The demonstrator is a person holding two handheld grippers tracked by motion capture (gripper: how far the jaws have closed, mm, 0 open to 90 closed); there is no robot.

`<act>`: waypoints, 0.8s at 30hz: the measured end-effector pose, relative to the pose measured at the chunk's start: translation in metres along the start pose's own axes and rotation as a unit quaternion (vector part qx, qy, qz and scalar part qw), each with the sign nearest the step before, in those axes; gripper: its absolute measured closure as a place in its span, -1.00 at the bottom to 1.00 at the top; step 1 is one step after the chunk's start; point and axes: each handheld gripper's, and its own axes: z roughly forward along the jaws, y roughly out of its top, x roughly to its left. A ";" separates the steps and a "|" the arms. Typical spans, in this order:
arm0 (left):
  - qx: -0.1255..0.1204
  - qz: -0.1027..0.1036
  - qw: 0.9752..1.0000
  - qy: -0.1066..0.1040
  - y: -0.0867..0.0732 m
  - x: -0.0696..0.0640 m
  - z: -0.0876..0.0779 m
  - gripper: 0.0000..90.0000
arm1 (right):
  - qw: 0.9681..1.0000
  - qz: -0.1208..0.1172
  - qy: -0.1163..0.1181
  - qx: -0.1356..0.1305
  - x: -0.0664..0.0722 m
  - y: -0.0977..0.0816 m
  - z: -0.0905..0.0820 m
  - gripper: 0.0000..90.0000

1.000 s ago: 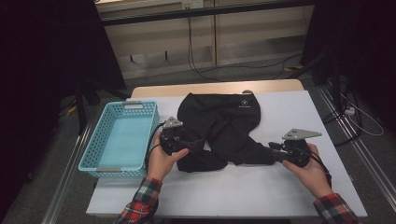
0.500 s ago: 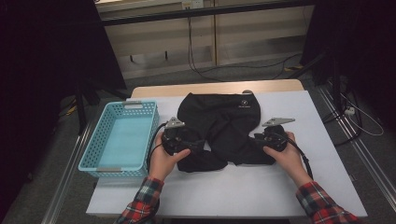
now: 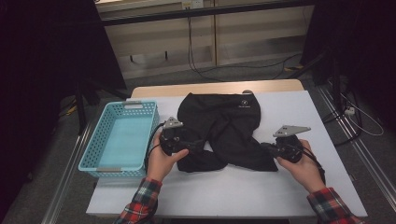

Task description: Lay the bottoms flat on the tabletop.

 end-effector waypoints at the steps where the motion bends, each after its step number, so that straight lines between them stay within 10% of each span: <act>1: 0.000 -0.001 1.000 -0.002 0.000 -0.001 0.001 -0.68 | 1.000 -0.007 -0.003 0.003 0.001 -0.001 -0.003 1.00; 7: 0.000 0.001 1.000 -0.007 0.003 -0.003 0.004 -0.68 | 1.000 -0.003 0.014 0.020 0.007 -0.009 -0.006 0.91; 14: 0.004 0.000 1.000 -0.005 0.002 -0.002 0.007 -0.68 | 0.998 0.057 -0.002 -0.018 -0.009 0.005 0.011 0.48; 24: -0.001 0.009 1.000 -0.006 0.003 -0.007 0.010 -0.65 | 0.998 0.042 -0.003 0.038 -0.008 0.006 0.059 0.71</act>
